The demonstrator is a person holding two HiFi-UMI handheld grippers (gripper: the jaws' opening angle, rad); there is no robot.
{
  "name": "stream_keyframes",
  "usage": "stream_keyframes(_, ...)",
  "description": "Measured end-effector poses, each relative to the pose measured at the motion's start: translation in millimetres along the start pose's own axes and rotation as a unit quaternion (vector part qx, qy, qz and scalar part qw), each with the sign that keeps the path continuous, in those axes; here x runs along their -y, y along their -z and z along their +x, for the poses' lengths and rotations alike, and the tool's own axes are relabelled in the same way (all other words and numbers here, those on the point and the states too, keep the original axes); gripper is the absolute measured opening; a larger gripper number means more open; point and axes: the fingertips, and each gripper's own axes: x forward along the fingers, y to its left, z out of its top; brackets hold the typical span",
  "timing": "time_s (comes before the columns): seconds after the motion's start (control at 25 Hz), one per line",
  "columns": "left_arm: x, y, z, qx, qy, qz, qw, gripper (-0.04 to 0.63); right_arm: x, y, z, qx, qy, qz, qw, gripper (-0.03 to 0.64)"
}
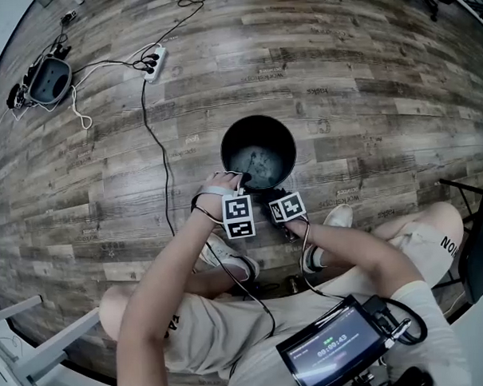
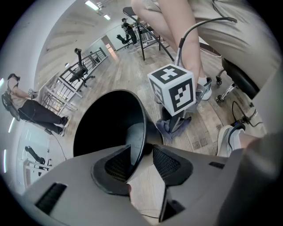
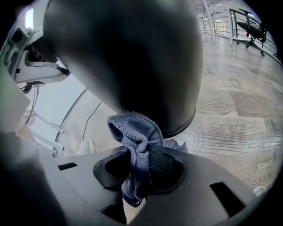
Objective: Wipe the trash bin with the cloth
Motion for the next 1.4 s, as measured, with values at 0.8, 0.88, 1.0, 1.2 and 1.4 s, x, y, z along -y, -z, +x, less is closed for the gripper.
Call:
stream_keyframes(0.8,-11,24,2,-0.013,-0.011,0.051,0.9986,0.184,-66,-44,-134,0.047,-0.057,0.027,0.997,0.08)
stream_keyframes(0.88,-10,22,3,-0.01,-0.011,0.038,0.9991,0.19,-69,-51,-140,0.057,-0.059,0.034,0.996,0.08)
stream_keyframes(1.0,-10,14,2,-0.007,-0.011,0.012,0.9998,0.19,-73,-57,-149,0.059,-0.062,0.033,0.996,0.08)
stream_keyframes(1.2,-6,0,2,-0.006,-0.012,-0.023,0.9996,0.187,-66,-69,-152,0.07,-0.056,0.039,0.995,0.08)
stream_keyframes(1.4,-5,-6,4,-0.004,-0.007,-0.032,0.9995,0.183,-54,-79,-142,0.071,-0.052,0.049,0.995,0.08)
